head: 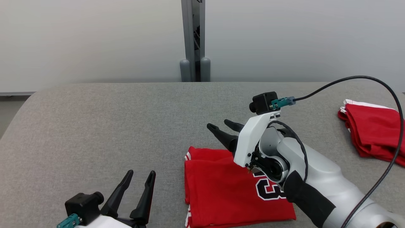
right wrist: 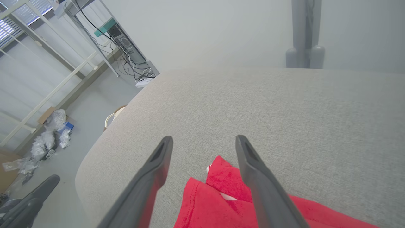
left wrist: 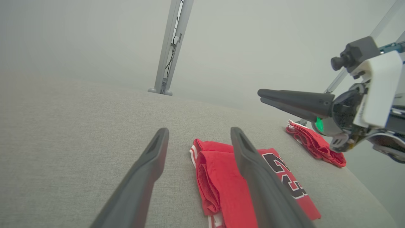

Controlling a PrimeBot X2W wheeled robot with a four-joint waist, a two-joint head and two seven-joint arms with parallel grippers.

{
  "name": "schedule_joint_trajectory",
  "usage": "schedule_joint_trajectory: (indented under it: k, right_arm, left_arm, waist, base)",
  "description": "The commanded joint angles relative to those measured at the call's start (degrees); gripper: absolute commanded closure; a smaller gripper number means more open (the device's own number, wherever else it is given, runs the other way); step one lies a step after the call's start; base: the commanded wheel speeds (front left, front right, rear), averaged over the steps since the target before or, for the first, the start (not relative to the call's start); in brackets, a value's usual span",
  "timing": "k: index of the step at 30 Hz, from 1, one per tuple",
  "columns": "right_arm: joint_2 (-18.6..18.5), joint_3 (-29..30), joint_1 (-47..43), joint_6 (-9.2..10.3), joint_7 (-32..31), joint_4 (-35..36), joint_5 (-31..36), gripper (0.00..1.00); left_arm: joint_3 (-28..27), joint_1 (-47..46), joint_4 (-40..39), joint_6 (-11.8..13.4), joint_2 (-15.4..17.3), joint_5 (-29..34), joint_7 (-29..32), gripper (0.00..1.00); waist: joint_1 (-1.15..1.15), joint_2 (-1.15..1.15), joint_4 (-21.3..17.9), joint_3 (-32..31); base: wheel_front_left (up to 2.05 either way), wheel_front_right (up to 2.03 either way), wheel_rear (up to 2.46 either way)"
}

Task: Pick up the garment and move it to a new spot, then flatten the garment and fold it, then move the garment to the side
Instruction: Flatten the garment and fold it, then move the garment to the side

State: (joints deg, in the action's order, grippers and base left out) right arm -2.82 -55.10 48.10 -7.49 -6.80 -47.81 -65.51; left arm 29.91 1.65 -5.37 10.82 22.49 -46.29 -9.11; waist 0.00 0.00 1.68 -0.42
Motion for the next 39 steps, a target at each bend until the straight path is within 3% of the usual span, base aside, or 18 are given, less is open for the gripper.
schedule_joint_trajectory:
  k: [1, 6, 12, 22, 26, 32, 39]
  right_arm:
    - [-0.2, -0.3, 1.0, -0.01, 1.2, -1.5, 0.3, 0.00]
    - [-0.4, -0.1, 2.1, -0.01, 3.7, -6.3, 3.2, 0.00]
    - [-4.6, -0.7, 0.0, -0.01, 4.7, -5.3, 5.0, 0.00]
    - [-19.7, -3.5, -9.2, -0.01, -0.1, 11.7, 3.0, 0.00]
    - [-23.6, -3.0, -11.9, -0.01, -2.1, 16.4, 2.2, 0.00]
    - [-24.5, -1.3, -14.1, -0.01, -4.4, 18.9, 0.9, 0.00]
    - [-23.5, 1.0, -14.4, -0.01, -5.7, 15.3, 0.6, 0.00]
  left_arm:
    - [-0.2, 0.2, -0.3, 0.3, 0.3, 0.4, -0.2, 0.00]
    - [0.1, 0.3, -1.1, 0.8, 0.5, 0.8, -0.1, 0.00]
    - [0.2, -0.5, -1.6, 1.0, 0.5, 1.0, 0.0, 0.00]
    - [0.2, -2.2, -1.7, 0.4, 0.7, 1.4, -0.1, 0.00]
    - [0.2, -2.7, -1.4, 0.3, 0.8, 1.3, -0.1, 0.00]
    - [0.3, -3.8, -0.9, 0.0, 0.8, 1.4, 0.1, 0.00]
    - [0.5, -4.9, -0.4, -0.3, 0.7, 1.5, -0.1, 0.00]
  waist:
    - [0.00, 0.00, -0.8, 0.0]
    - [0.00, 0.00, -2.7, 0.7]
    - [0.00, 0.00, -4.3, 1.7]
    - [0.00, 0.00, -5.3, 4.3]
    - [0.00, 0.00, -5.2, 5.2]
    - [0.00, 0.00, -3.8, 6.5]
    - [0.00, 0.00, -1.2, 8.0]
  base:
    - [0.00, 0.00, 0.00]
    - [0.00, 0.00, 0.00]
    - [0.00, 0.00, 0.00]
    - [0.00, 0.00, 0.00]
    - [0.00, 0.00, 0.00]
    - [0.00, 0.00, 0.00]
    - [0.00, 0.00, 0.00]
